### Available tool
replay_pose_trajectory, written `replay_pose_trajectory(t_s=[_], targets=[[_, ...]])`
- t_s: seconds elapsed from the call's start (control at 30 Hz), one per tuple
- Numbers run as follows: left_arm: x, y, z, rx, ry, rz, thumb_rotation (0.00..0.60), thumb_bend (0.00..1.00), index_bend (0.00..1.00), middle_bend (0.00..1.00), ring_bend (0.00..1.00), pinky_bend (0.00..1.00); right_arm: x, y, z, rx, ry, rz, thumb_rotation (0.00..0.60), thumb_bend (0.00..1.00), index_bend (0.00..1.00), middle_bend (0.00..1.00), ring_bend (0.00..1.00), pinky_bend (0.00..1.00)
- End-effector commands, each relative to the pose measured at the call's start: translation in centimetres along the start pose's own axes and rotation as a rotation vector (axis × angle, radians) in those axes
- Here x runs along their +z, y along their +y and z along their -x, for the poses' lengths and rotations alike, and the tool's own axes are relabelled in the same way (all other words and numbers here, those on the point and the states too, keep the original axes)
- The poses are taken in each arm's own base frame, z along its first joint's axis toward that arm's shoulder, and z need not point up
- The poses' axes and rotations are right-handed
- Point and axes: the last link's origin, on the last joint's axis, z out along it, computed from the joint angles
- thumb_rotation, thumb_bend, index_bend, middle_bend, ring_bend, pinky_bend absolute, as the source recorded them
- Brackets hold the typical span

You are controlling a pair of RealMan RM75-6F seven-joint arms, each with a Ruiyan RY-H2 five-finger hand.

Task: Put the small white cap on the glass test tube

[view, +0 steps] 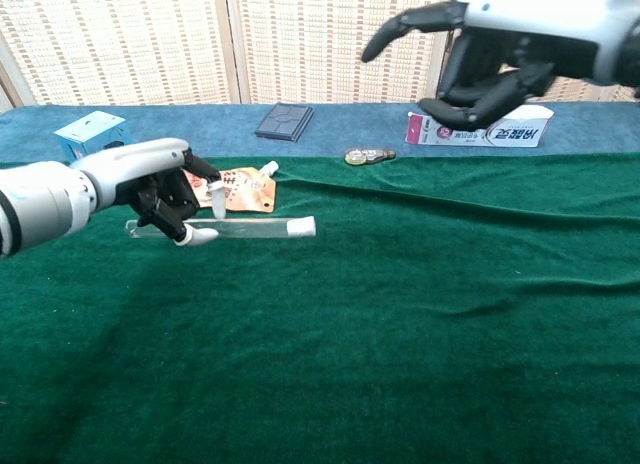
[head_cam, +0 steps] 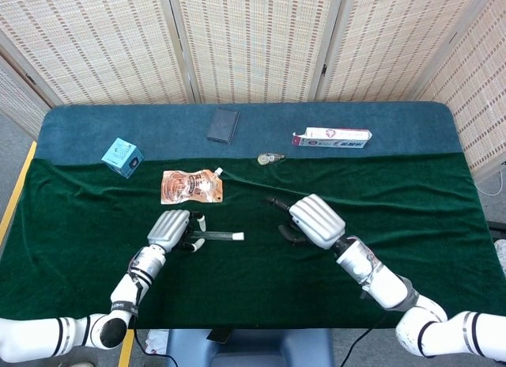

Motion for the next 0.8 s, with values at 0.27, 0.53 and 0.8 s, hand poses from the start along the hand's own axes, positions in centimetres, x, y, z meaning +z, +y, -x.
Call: replay_pose_trajectory(t_s=[0.27,0.53,0.8], targets=[[1.7,-0.9,2.2,0.078,0.006,-0.045,0.6,0.55,0.71,0.95,0.83,0.82,-3.5,3.6,-0.2,0.001,0.014,0.127,0.6,0.58,0.18,1.0,1.0,1.0],[2.3,-1.4,3.0,0.118,-0.018,-0.071,0.6,0.55,0.63,0.95,0.82,0.82,-4.9,5.3,0.3,0.05,0.016,0.187,0.6,0.58,0.18,1.0,1.0,1.0],[2.1,-1.6,3.1,0.126,-0.041,-0.084,0.6,0.55,0.45,0.95,0.8,0.82,-5.8,6.6,0.8,0.076,0.021,0.229,0.6,0.58,0.18,1.0,1.0,1.0]])
